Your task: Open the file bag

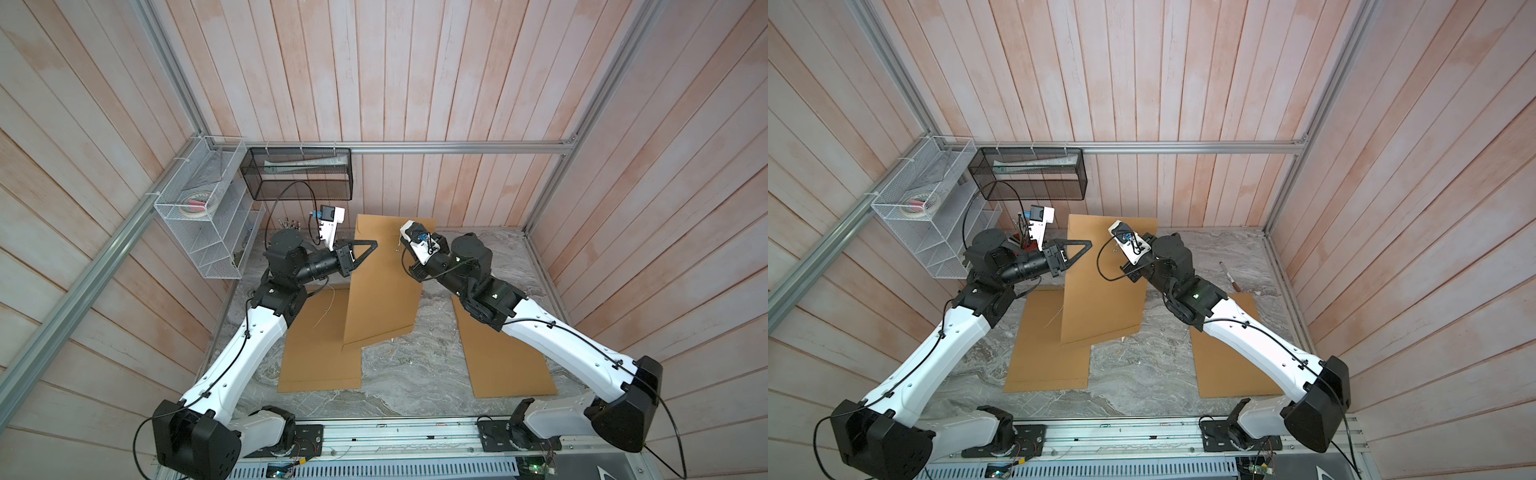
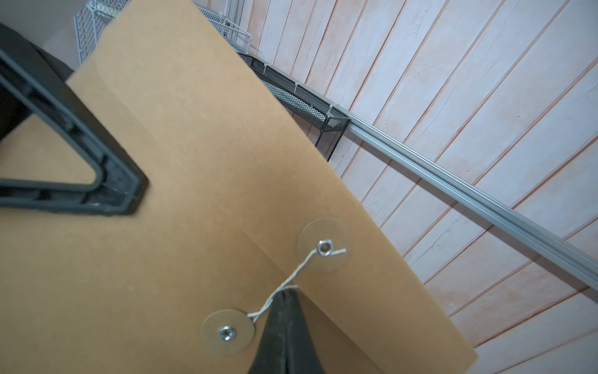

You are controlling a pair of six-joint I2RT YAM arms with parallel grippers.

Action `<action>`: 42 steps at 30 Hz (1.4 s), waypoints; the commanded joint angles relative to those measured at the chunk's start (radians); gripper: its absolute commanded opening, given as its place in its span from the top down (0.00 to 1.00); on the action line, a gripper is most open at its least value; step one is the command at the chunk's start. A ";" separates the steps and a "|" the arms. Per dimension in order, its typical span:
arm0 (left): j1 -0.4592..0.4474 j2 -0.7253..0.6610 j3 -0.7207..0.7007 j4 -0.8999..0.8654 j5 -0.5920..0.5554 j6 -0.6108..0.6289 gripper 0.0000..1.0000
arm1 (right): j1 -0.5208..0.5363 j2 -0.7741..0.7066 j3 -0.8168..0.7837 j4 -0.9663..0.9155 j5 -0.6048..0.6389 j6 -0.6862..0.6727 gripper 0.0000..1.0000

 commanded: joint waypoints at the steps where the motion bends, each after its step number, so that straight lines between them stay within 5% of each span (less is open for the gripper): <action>1: 0.003 -0.026 -0.016 0.041 -0.028 0.011 1.00 | 0.011 -0.021 -0.011 -0.002 0.021 0.014 1.00; 24: 0.010 -0.038 -0.045 0.064 -0.062 0.011 1.00 | 0.032 -0.038 -0.015 -0.020 0.091 0.042 1.00; 28: 0.010 -0.051 -0.076 0.107 -0.073 0.001 1.00 | 0.032 -0.075 -0.025 -0.006 0.087 0.155 0.98; 31: 0.010 -0.067 -0.113 0.173 -0.072 -0.012 1.00 | 0.029 -0.098 -0.019 -0.011 0.025 0.260 0.79; 35: 0.010 -0.089 -0.165 0.265 -0.077 -0.026 1.00 | 0.025 -0.105 -0.001 0.000 -0.066 0.407 0.65; 42: 0.010 -0.113 -0.229 0.358 -0.081 -0.048 1.00 | -0.029 -0.108 -0.013 0.056 -0.142 0.659 0.64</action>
